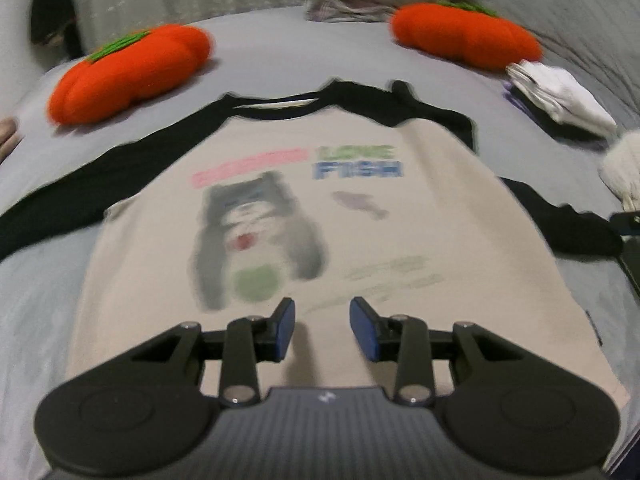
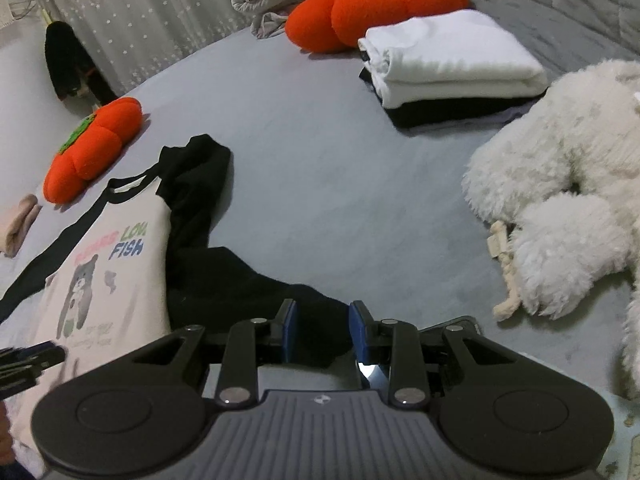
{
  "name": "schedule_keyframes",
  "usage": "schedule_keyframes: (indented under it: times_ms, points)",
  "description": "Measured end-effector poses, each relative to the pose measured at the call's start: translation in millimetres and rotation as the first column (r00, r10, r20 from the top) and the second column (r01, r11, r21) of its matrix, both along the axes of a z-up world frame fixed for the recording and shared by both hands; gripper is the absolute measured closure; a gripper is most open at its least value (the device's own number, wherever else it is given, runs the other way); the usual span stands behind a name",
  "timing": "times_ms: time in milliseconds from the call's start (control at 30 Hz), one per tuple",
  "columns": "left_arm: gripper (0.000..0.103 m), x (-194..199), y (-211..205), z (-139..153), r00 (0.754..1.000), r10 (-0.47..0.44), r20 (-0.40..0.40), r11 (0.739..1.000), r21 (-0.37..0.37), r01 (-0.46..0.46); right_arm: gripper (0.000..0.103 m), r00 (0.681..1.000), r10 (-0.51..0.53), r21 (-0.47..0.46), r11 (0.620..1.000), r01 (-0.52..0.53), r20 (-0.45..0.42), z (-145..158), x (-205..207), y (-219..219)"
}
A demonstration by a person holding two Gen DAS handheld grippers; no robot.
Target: Fold clothes
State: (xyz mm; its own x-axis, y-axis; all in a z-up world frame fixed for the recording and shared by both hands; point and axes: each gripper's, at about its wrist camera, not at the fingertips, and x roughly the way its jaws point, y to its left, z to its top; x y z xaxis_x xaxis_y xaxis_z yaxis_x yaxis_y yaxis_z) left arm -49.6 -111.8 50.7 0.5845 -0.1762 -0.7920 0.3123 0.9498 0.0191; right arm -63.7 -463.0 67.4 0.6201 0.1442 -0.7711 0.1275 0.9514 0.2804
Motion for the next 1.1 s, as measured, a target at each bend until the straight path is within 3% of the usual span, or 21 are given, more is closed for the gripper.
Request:
schedule_keyframes:
  times_ms: [167, 333, 500, 600, 833, 933, 1100]
  points:
    - [0.070, 6, -53, -10, 0.998, -0.052, 0.025, 0.998, 0.044, 0.051, 0.073, 1.000, 0.014, -0.011, 1.000, -0.015, -0.026, -10, 2, -4]
    - [0.070, 19, -88, -16, 0.994, -0.087, 0.068, 0.992, 0.093, 0.081, 0.066, 0.997, 0.068, 0.002, 0.998, -0.068, -0.046, -14, 20, -19]
    - [0.066, 32, -95, -21, 0.989, -0.111, 0.101, 0.990, 0.097, 0.101, 0.065, 0.997, 0.071, 0.033, 0.997, -0.070, -0.034, -17, 39, -25]
    - [0.062, 39, -92, -27, 0.988, -0.106, 0.114, 0.991, 0.090, 0.096, 0.065, 0.993, 0.104, -0.001, 0.995, -0.105, -0.048, -16, 36, -15]
    - [0.062, 45, -90, -27, 0.991, -0.087, 0.104, 0.995, 0.053, 0.081, 0.066, 0.993, 0.096, -0.008, 0.995, -0.097, -0.070, -12, 22, -5]
    - [0.062, 45, -87, -26, 0.992, -0.084, 0.099, 0.996, 0.042, 0.080, 0.090, 0.994, 0.092, -0.044, 0.995, -0.095, -0.063, -9, 18, 1]
    - [0.062, 45, -83, -25, 0.993, -0.083, 0.084, 0.996, 0.029, 0.080, 0.099, 0.998, 0.061, -0.135, 0.989, -0.061, -0.003, 6, 10, 11]
